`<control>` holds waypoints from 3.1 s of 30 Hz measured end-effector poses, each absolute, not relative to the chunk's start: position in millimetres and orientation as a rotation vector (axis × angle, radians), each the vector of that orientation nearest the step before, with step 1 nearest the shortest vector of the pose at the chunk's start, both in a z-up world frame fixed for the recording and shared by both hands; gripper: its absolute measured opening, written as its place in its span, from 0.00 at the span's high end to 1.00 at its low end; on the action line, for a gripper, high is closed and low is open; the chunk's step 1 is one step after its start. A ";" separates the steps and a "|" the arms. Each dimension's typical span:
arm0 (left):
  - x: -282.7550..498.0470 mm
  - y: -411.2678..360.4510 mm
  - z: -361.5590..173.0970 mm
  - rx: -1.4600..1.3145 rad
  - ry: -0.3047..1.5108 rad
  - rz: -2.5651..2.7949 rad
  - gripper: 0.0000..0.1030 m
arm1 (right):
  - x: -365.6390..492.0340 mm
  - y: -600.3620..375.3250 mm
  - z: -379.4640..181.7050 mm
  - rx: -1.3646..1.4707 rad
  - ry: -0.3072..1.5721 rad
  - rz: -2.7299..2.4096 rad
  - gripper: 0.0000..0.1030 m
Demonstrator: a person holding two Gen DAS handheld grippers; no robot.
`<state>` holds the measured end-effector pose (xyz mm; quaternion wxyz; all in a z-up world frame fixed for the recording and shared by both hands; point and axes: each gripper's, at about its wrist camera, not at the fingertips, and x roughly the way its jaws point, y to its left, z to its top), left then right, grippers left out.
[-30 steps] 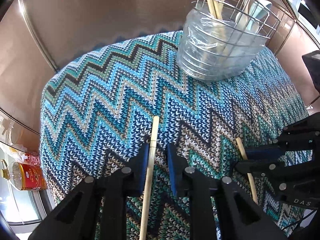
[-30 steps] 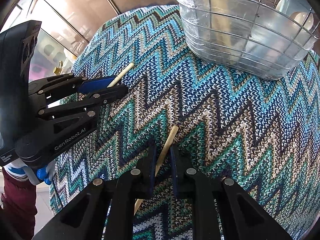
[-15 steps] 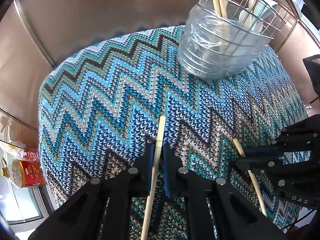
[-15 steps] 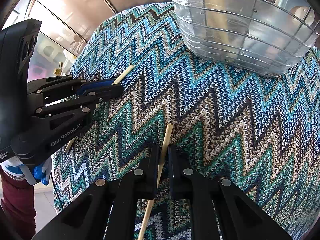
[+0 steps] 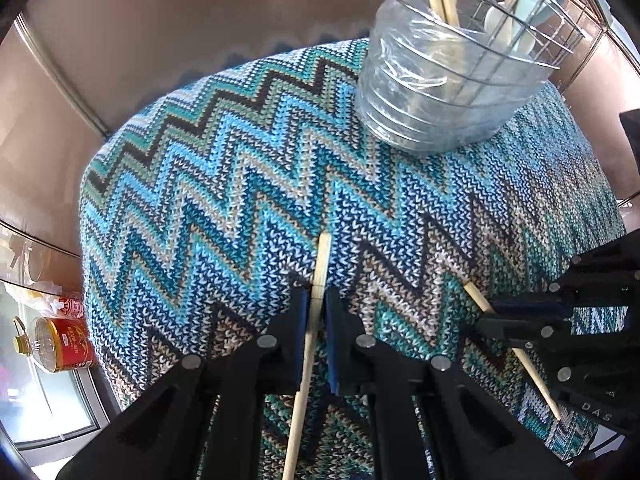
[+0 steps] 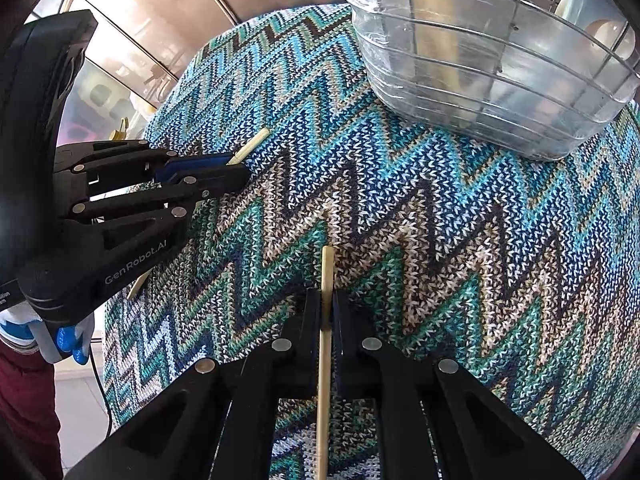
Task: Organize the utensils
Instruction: 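Close the left tool on a chopstick while the right tool grasps another chopstick, then lift both held chopsticks up toward the holder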
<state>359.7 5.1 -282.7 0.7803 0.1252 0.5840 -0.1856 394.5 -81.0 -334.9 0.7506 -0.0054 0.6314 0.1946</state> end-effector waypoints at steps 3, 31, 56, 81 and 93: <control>362.5 2.4 -282.5 0.275 1.285 -0.393 0.93 | 395.1 -81.8 -334.0 -0.019 1.379 0.431 0.95; 363.6 23.2 -261.6 0.131 1.260 -0.340 0.96 | 353.9 -140.5 -277.1 0.016 1.221 0.483 0.95; 247.9 50.8 -151.3 -0.106 0.877 -0.284 0.96 | 263.1 -207.9 -145.0 0.141 0.831 0.465 0.95; 108.9 9.1 -45.4 -0.034 0.369 -0.129 0.96 | 152.7 -204.0 -91.5 0.089 0.456 0.375 0.95; 85.2 3.1 -31.0 -0.035 0.313 -0.122 0.96 | 116.3 -211.5 -64.1 0.096 0.312 0.342 0.95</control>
